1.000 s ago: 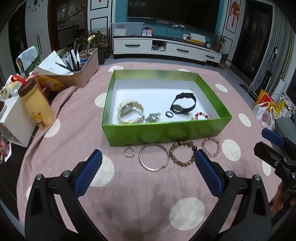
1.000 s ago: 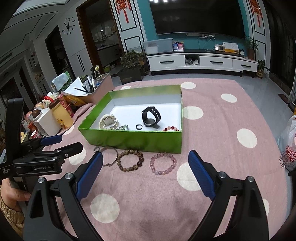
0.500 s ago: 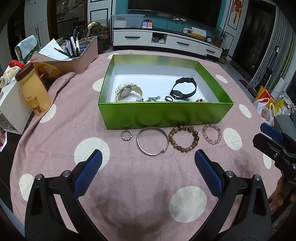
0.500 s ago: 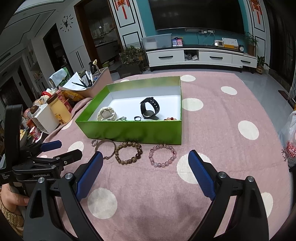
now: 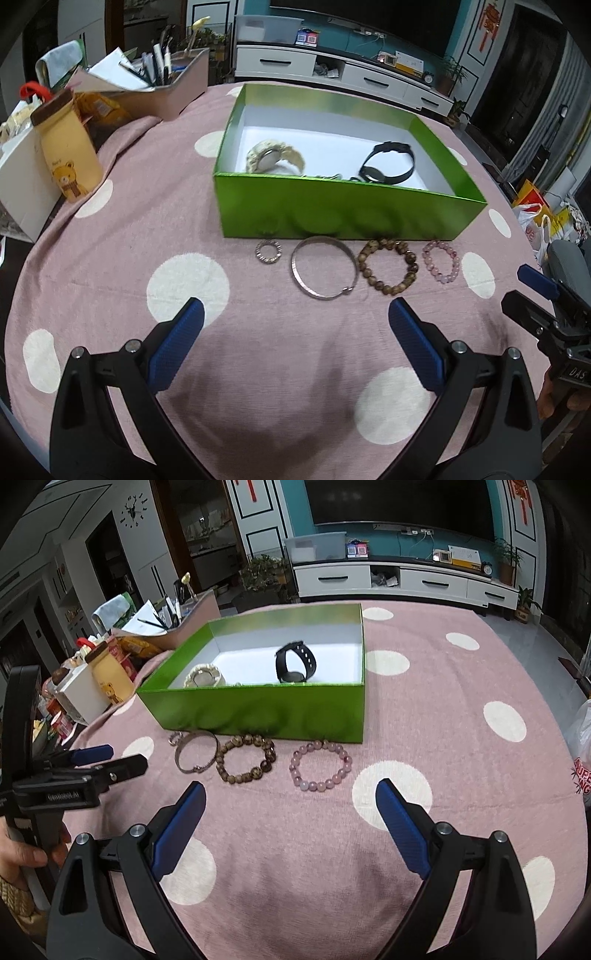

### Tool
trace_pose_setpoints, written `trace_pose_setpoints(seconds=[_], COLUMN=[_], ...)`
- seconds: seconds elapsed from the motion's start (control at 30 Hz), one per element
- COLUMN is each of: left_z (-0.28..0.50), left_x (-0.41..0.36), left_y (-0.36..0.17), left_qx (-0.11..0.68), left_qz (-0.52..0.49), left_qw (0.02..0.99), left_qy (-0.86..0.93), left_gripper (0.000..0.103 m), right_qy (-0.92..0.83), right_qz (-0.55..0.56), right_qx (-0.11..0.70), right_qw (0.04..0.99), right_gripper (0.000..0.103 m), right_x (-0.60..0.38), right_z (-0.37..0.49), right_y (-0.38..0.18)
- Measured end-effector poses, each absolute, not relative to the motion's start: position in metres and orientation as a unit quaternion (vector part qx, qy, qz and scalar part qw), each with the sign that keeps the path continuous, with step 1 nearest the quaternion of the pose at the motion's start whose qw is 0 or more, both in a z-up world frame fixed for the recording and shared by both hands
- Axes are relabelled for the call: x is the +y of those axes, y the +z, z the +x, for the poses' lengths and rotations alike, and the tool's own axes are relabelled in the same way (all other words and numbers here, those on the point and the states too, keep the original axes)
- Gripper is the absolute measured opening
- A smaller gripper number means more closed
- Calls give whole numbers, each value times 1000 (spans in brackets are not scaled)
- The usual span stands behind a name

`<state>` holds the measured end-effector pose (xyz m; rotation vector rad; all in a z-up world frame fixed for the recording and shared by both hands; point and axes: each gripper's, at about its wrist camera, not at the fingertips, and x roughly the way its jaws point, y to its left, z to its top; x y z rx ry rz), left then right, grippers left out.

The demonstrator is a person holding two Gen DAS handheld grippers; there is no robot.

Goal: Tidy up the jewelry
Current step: 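Move both tools toward the silver bead ring and silver bangle on the rug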

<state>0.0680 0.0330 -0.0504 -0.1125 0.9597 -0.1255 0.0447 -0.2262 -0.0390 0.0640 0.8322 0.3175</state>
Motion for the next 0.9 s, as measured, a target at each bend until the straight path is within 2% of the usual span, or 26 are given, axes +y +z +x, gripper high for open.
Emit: trace_pose_setpoints(seconds=[0.1,0.3,0.47,0.6,0.77,0.9], left_z=[69,70,79,88,99,106], left_x=[40,51,54,54,54,55], left_y=[-57,-66,-68,-70,-78,-85], left_qx=[464,463,457,452,458,461], left_qz=[-59,-77,-78,-67,-46,-30], left_qw=[882,881,884,887,885,884], left_qy=[-57,-60,-63,-65,-70,-73], left_gripper=[101,98,87,77,57,54], right_qy=[156,169,176,187,222,256], right_qz=[24,13,3,-1,-15,-41], right_qx=[406,415,421,423,418,414], right_qw=[900,894,890,886,880,873], right_gripper=[91,78,65,61,54,50], right_x=[-225,-220,-215,-209,-188,-163], right_z=[45,49,54,58,63,66], right_y=[-46,-57,-65,-67,-65,-66])
